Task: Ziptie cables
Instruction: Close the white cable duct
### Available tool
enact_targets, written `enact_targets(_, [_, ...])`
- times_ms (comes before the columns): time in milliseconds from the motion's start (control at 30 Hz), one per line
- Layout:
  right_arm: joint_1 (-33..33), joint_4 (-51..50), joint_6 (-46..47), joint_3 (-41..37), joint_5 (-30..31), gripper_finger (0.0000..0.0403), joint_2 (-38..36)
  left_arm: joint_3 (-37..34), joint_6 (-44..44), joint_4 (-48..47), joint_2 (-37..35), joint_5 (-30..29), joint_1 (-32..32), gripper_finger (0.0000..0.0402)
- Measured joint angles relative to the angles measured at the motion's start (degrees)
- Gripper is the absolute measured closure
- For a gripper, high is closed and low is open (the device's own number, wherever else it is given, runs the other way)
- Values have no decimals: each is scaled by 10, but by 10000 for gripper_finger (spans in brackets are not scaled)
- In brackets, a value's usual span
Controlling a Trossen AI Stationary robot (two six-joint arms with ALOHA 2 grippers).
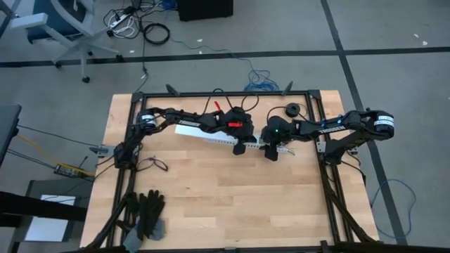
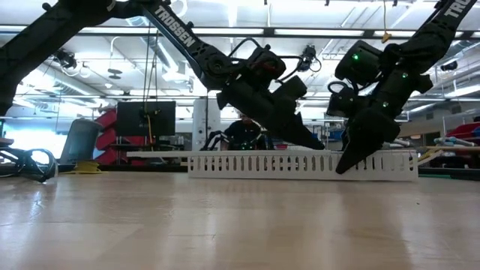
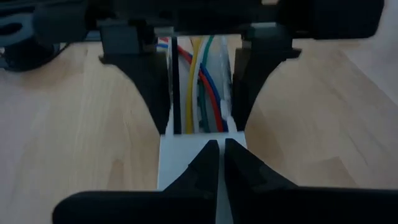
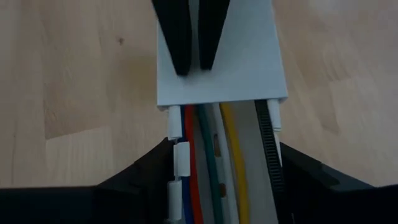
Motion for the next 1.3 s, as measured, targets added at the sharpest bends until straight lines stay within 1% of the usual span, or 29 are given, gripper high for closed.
enact_targets(133, [0,4,0,0,-2,191,0,34,0,-2,27,2,-5,402])
enact_targets(233, [0,12,5,0,-2,187,0,45,-1,-1,30,-3,-7,401])
enact_targets(433, [0,44,12,-5,-3,163,-4,46,3,1,-4,-4,-1,402])
enact_targets(533, [-1,44,28,-8,-2,149,-3,46,7,-12,-17,-4,0,402])
enact_targets(700, [-1,45,28,-8,-1,131,-3,46,16,-39,-21,-2,-1,402])
enact_targets(867, [-1,37,28,-8,-1,120,-3,47,18,-104,-22,-1,2,402])
enact_targets(1033, [-1,36,25,-8,-1,118,-2,47,31,-145,-22,-2,1,401])
enact_targets(1100, [-1,36,21,-8,0,119,-2,47,32,-157,-22,-16,1,402])
enact_targets(1300, [-1,35,21,-8,1,132,-2,47,32,-166,-22,-28,2,402])
